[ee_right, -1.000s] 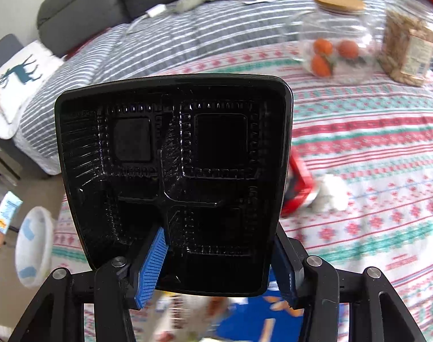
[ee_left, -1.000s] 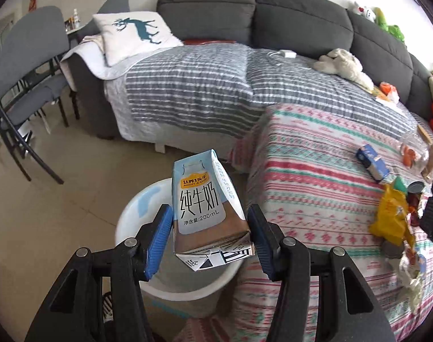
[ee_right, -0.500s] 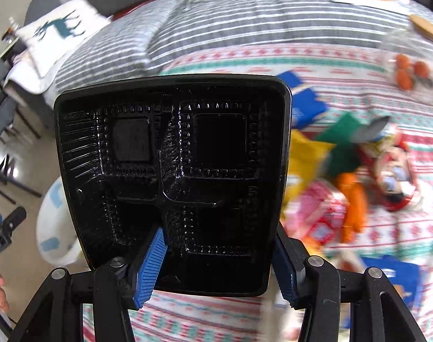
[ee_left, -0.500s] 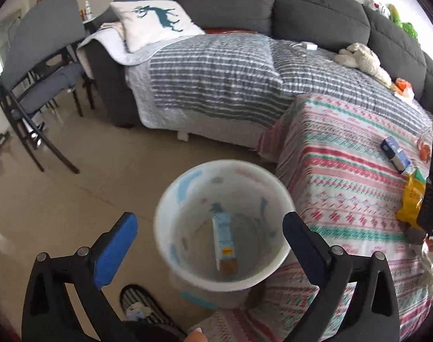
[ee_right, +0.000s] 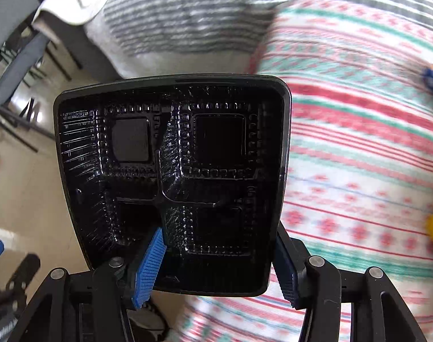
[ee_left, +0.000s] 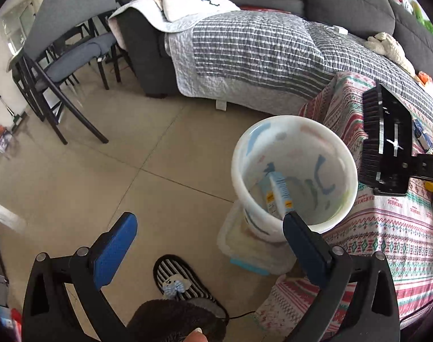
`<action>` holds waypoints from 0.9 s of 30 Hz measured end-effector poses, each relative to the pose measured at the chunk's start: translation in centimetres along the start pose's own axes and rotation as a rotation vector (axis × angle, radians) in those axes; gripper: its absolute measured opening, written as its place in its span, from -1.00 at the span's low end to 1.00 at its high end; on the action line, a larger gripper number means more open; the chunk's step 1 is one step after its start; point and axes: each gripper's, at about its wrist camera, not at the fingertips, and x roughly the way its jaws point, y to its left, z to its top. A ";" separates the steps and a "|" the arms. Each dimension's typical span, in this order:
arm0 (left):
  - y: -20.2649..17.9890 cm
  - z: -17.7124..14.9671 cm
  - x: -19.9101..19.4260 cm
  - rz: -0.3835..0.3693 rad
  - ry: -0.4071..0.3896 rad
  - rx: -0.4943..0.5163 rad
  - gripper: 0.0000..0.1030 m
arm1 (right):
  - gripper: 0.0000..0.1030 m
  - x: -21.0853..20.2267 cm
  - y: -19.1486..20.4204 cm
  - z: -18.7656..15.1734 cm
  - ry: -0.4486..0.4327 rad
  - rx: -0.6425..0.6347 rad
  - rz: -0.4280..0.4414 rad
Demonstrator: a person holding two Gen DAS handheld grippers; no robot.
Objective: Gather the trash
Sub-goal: 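Drop the milk carton into the white bin with the left gripper while the right drops the black tray in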
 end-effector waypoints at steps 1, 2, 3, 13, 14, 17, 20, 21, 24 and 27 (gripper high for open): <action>0.3 -0.1 0.0 -0.002 0.001 -0.005 1.00 | 0.18 0.6 0.6 0.2 0.008 -0.008 0.000; 0.6 -0.2 -0.1 -0.002 0.002 -0.010 1.00 | 0.18 1.1 1.3 0.4 0.014 -0.011 0.003; 0.8 -0.1 -0.2 -0.005 0.001 -0.016 1.00 | 0.18 1.6 1.8 0.6 0.018 -0.013 0.009; 0.5 0.1 -0.8 -0.024 -0.006 -0.022 1.00 | 0.54 2.1 4.1 1.9 -0.027 -0.065 0.028; 0.3 0.0 -0.9 -0.024 -0.004 -0.018 1.00 | 0.62 1.7 4.1 1.9 -0.043 -0.072 0.026; -0.1 0.1 -1.0 -0.034 -0.001 -0.014 1.00 | 0.62 0.5 3.8 1.3 -0.056 -0.091 0.018; -0.5 0.2 -1.3 -0.045 -0.003 -0.012 1.00 | 0.62 -0.6 3.0 0.8 -0.064 -0.095 0.010; -0.7 0.2 -1.5 -0.048 -0.004 -0.011 1.00 | 0.62 -1.0 2.5 0.5 -0.068 -0.096 0.004; -1.4 0.2 -1.8 -0.062 -0.007 -0.008 1.00 | 0.63 -2.4 1.1 -0.4 -0.082 -0.102 -0.022; -2.5 0.2 -2.3 -0.080 -0.010 0.001 1.00 | 0.65 -4.1 -0.8 -1.4 -0.104 -0.105 -0.046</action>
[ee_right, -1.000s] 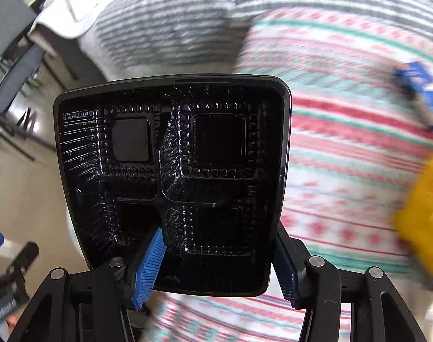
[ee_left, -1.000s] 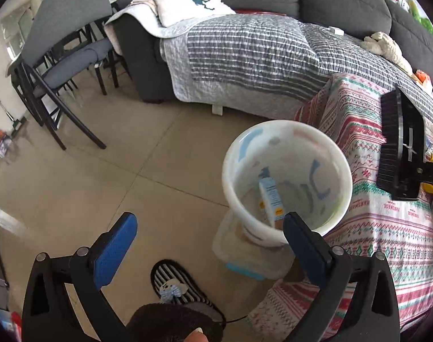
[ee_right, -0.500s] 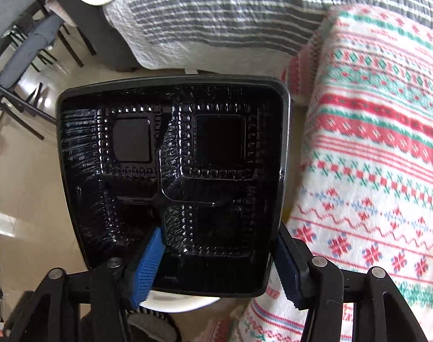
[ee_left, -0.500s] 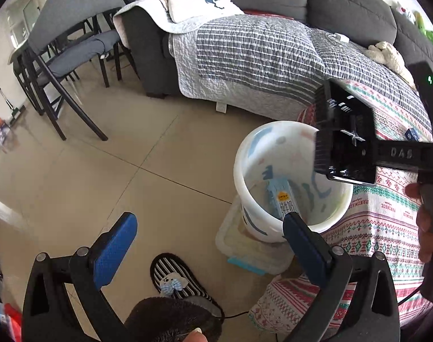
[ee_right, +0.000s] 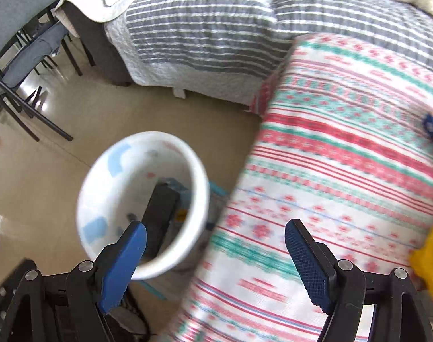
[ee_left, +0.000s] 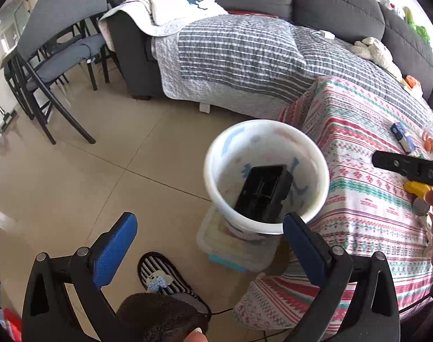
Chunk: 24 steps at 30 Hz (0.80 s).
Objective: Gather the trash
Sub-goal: 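Drop the milk carton into the white bin with the left gripper while the right drops the black tray in, then grasp the white nut snack bag with the left gripper while the right grasps the blue almond box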
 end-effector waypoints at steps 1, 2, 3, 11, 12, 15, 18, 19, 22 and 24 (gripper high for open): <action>-0.4 0.0 -0.1 -0.004 -0.001 0.006 1.00 | 0.66 -0.5 -0.6 -0.3 -0.006 0.001 -0.010; -1.0 0.0 -0.3 -0.009 -0.002 0.013 1.00 | 0.67 -1.2 -1.3 -0.7 -0.012 0.004 -0.019; -1.5 0.0 -0.5 -0.014 -0.003 0.020 1.00 | 0.69 -1.9 -2.2 -1.2 -0.015 0.008 -0.031; -6.2 -0.2 -1.4 -0.081 0.015 0.088 1.00 | 0.78 -7.9 -9.6 -5.3 -0.040 0.063 -0.147; -6.9 -0.3 -1.5 -0.088 0.019 0.096 1.00 | 0.80 -8.6 -10.6 -5.9 -0.040 0.077 -0.165; -8.9 -0.3 -1.7 -0.115 0.030 0.120 1.00 | 0.82 -10.3 -13.9 -7.3 -0.042 0.134 -0.210; -11.0 -0.5 -1.8 -0.143 0.041 0.151 1.00 | 0.84 -11.4 -17.0 -9.0 -0.045 0.196 -0.233; -11.7 -0.7 -1.7 -0.149 0.046 0.164 1.00 | 0.84 -11.7 -18.0 -9.7 -0.050 0.219 -0.238; -13.7 -1.2 -1.6 -0.159 0.063 0.205 1.00 | 0.85 -12.0 -20.8 -11.7 -0.027 0.278 -0.250; -14.9 -1.4 -1.6 -0.158 0.067 0.231 1.00 | 0.85 -12.1 -22.6 -12.6 -0.002 0.315 -0.246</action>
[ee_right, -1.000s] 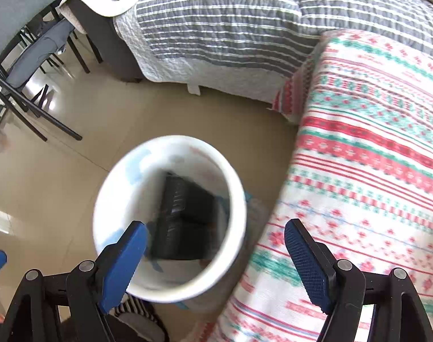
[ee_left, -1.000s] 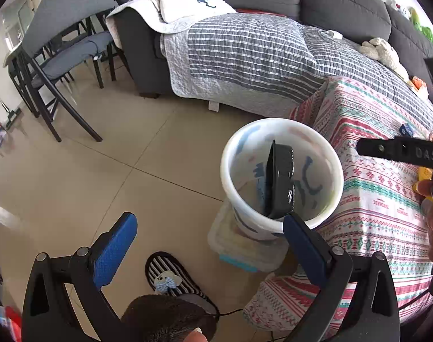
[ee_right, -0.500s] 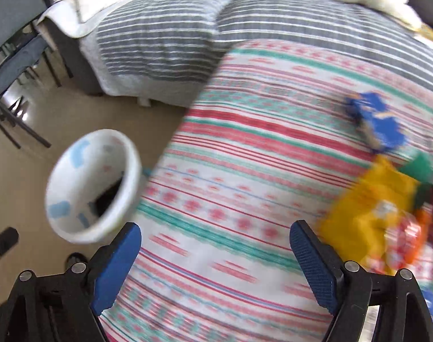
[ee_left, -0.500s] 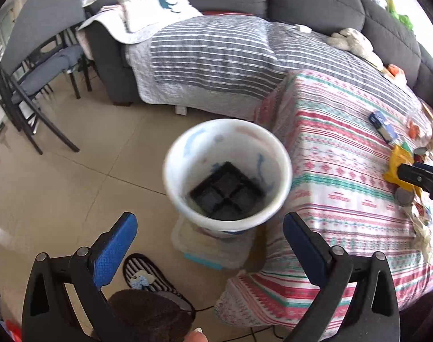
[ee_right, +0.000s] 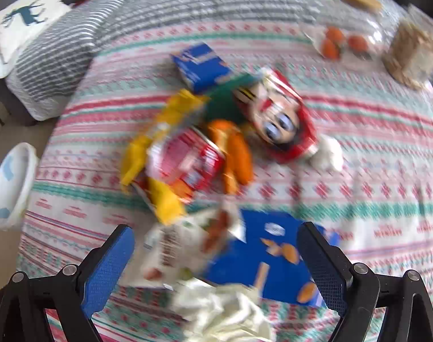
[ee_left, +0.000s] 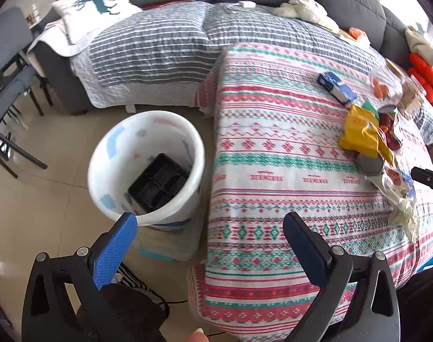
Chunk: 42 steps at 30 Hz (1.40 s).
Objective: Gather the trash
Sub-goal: 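Grasp the white nut snack bag with the left gripper while the right grasps the blue almond box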
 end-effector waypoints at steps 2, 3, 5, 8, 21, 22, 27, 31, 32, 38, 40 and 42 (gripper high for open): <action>-1.0 0.0 0.2 0.005 -0.001 0.023 1.00 | 0.85 0.3 -1.5 -0.2 0.013 0.032 0.003; -1.5 0.0 0.3 0.007 -0.001 0.032 1.00 | 0.85 0.6 -2.4 -0.3 0.021 0.051 -0.004; -2.3 0.1 0.5 0.006 0.002 0.044 1.00 | 0.85 1.1 -3.7 -0.5 0.043 0.079 -0.008; -3.3 0.2 0.9 0.003 0.010 0.059 1.00 | 0.85 1.8 -5.5 -1.0 0.077 0.114 -0.006; -7.0 0.3 1.6 -0.047 0.021 0.133 1.00 | 0.29 3.7 -6.3 -1.7 0.124 0.140 0.009; -7.4 0.3 1.5 -0.060 0.018 0.138 1.00 | 0.21 3.6 -6.2 -1.8 0.118 0.133 0.004; -10.3 0.4 1.2 -0.134 0.013 0.175 1.00 | -0.50 2.8 -7.2 -1.9 0.102 0.177 0.080; -12.8 0.5 1.3 -0.204 0.024 0.197 1.00 | -0.54 1.5 -7.6 -2.2 0.065 0.157 0.084; -13.4 0.6 1.5 -0.227 0.032 0.202 1.00 | -0.53 1.3 -7.7 -2.4 0.058 0.149 0.067; -16.6 1.1 3.2 -0.419 0.112 0.175 0.95 | -0.18 1.0 -9.4 -2.9 0.064 0.161 0.058; -17.5 1.2 4.1 -0.439 0.134 0.165 0.89 | 0.06 0.9 -9.7 -2.9 0.060 0.171 0.061; -18.3 1.2 5.3 -0.423 0.153 0.178 0.80 | 0.20 0.7 -9.9 -2.9 0.055 0.177 0.063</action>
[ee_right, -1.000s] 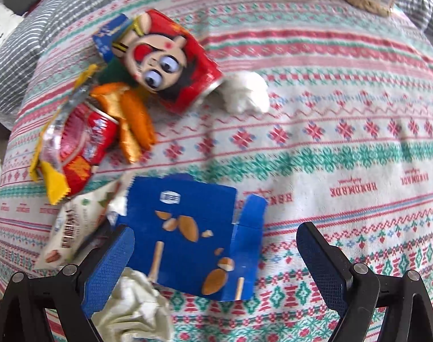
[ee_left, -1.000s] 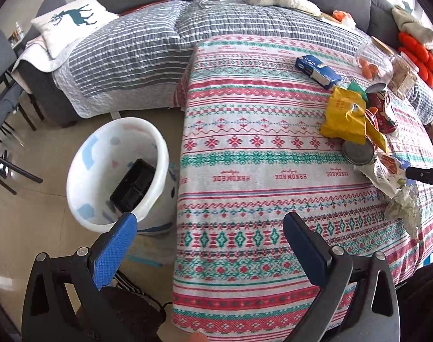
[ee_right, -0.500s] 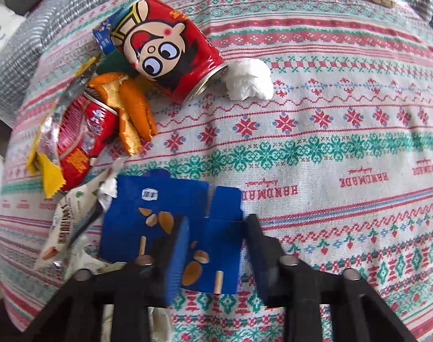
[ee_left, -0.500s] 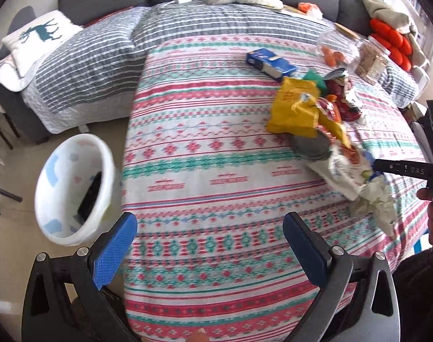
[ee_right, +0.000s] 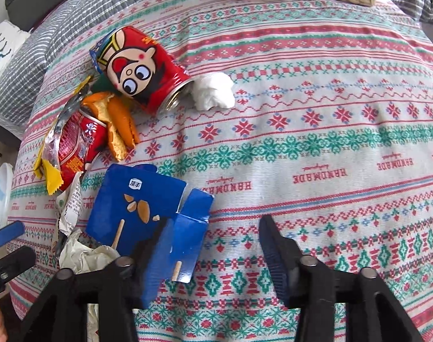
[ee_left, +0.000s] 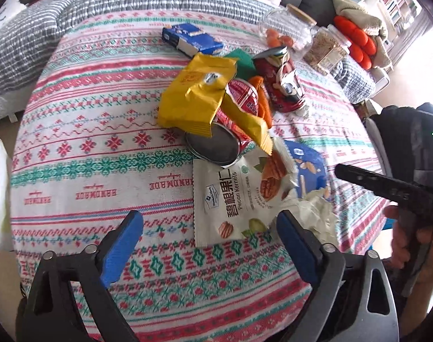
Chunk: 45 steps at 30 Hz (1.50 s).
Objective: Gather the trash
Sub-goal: 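Grasp the white nut snack bag with the left gripper while the right grasps the blue almond box, then drop the snack bag into the white bin with the left gripper while the right drops the blue box in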
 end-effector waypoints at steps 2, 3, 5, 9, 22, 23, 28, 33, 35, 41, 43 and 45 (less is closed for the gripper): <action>-0.2 0.2 1.5 0.010 0.036 0.003 0.60 | 0.31 -0.2 -0.2 0.0 -0.002 0.007 0.003; -0.2 0.2 2.0 0.013 0.048 0.001 0.56 | 0.38 -0.2 -0.2 0.1 -0.004 0.009 0.008; -1.0 0.3 2.1 0.048 0.023 0.040 0.43 | 0.44 -0.3 -0.1 0.1 -0.006 0.007 0.013; -2.3 0.3 2.5 0.137 0.010 0.130 -0.10 | 0.47 -0.2 0.2 0.2 -0.002 -0.015 0.003; -0.8 -0.5 -1.0 0.125 -0.041 0.099 -0.84 | 0.77 0.3 2.3 -1.2 0.098 -0.368 -0.104; -0.7 -0.8 -1.5 0.128 -0.047 0.099 -0.84 | 0.79 0.6 2.4 -1.3 0.118 -0.401 -0.112; 0.6 -1.4 -3.1 0.125 -0.064 0.087 -0.85 | 0.79 3.0 4.4 -1.4 0.180 -0.511 -0.133; 1.6 -2.3 -4.5 0.155 -0.087 0.090 -0.85 | 0.80 4.9 7.2 -0.8 0.186 -0.610 -0.141; 2.2 -2.6 -5.0 0.157 -0.090 0.080 -0.85 | 0.80 5.8 7.8 -0.3 0.194 -0.603 -0.144; 4.1 -2.8 -6.1 0.168 -0.108 0.037 -0.85 | 0.58 6.4 8.6 1.1 0.171 -0.535 -0.118; 4.8 -2.8 -6.6 0.171 -0.121 0.015 -0.85 | 0.50 6.2 8.9 1.8 0.165 -0.518 -0.106; 5.4 -2.7 -7.2 0.174 -0.137 -0.005 -0.85 | 0.47 5.7 9.0 2.0 0.160 -0.490 -0.098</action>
